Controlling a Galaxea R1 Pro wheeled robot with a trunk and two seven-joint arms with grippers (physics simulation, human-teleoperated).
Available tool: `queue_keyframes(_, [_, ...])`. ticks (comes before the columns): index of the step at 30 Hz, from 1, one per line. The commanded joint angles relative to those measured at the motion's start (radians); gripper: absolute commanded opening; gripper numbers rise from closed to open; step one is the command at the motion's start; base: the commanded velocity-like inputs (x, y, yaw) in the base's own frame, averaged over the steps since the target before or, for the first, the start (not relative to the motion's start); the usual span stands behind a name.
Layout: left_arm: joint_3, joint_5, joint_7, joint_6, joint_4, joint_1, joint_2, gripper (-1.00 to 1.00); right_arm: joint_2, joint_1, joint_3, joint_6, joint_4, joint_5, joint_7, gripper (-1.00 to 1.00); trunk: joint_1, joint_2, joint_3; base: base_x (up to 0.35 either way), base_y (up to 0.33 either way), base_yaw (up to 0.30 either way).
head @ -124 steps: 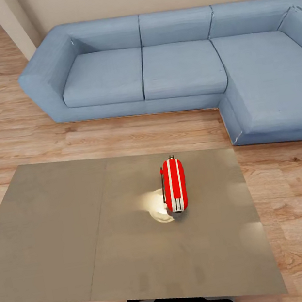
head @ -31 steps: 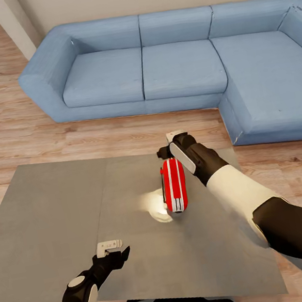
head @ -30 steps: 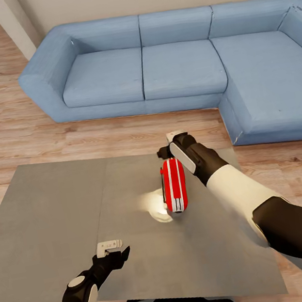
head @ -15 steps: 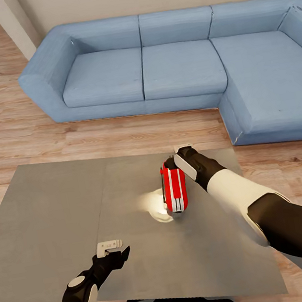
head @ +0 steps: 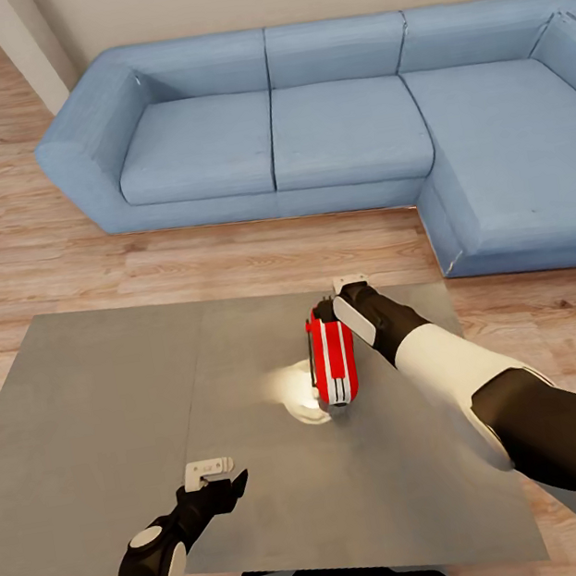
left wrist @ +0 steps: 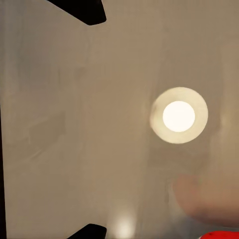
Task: Turn on the radio receiver that's on the table in the living room.
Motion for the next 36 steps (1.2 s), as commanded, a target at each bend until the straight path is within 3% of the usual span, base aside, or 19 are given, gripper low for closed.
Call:
queue_keyframes(1, [0.0, 0.0, 0.0, 0.0, 0.0, 0.0, 0.0, 1.0, 0.0, 0.0, 0.0, -0.008, 0.001, 0.0, 0.002, 1.0, 0.0, 0.0, 0.0, 0.0, 0.0, 0.0])
queue_keyframes(12, [0.0, 0.0, 0.0, 0.0, 0.0, 0.0, 0.0, 1.0, 0.0, 0.008, 0.0, -0.025, 0.009, 0.0, 0.006, 1.0, 0.0, 0.0, 0.0, 0.0, 0.0, 0.0])
queue_keyframes(23, [0.0, 0.0, 0.0, 0.0, 0.0, 0.0, 0.0, 1.0, 0.0, 0.011, 0.002, -0.159, 0.185, 0.0, 0.065, 1.0, 0.0, 0.0, 0.0, 0.0, 0.0, 0.0])
queue_keyframes(36, [0.0, 0.0, 0.0, 0.0, 0.0, 0.0, 0.0, 1.0, 0.0, 0.012, 0.004, -0.166, 0.195, -0.001, 0.092, 1.0, 0.0, 0.0, 0.0, 0.0, 0.0, 0.0])
